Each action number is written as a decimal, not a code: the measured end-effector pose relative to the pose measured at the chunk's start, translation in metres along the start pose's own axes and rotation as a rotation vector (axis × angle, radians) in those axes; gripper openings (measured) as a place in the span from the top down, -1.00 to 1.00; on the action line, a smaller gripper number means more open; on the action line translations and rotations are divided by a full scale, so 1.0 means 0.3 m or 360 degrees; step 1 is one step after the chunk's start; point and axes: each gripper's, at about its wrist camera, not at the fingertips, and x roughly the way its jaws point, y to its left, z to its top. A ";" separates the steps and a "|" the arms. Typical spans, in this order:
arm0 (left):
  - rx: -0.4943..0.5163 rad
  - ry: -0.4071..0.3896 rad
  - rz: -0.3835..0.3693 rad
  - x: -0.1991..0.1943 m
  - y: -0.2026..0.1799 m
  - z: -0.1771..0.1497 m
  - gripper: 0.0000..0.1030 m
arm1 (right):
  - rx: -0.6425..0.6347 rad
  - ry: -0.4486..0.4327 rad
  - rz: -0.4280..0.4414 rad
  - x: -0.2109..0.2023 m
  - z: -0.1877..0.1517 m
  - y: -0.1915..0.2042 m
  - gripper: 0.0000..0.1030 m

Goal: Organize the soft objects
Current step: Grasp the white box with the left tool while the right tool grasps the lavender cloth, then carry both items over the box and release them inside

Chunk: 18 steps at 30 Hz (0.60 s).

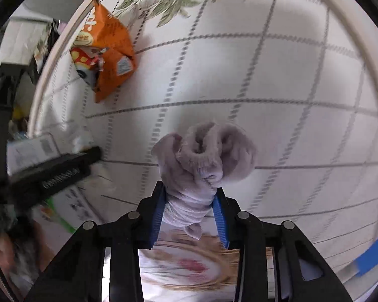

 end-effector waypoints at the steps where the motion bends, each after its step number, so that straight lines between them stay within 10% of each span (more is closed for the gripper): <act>1: 0.0008 -0.0006 0.0018 0.002 -0.009 -0.016 -0.10 | -0.0020 0.0006 -0.0005 0.002 -0.002 -0.004 0.26; 12: 0.0042 -0.0008 0.0091 0.017 -0.112 -0.069 -0.10 | 0.0028 -0.0004 0.0004 0.027 0.027 -0.045 0.16; 18: 0.0081 -0.0058 0.0131 -0.004 -0.186 -0.103 0.29 | -0.0019 -0.0035 -0.0081 0.017 0.026 -0.008 0.25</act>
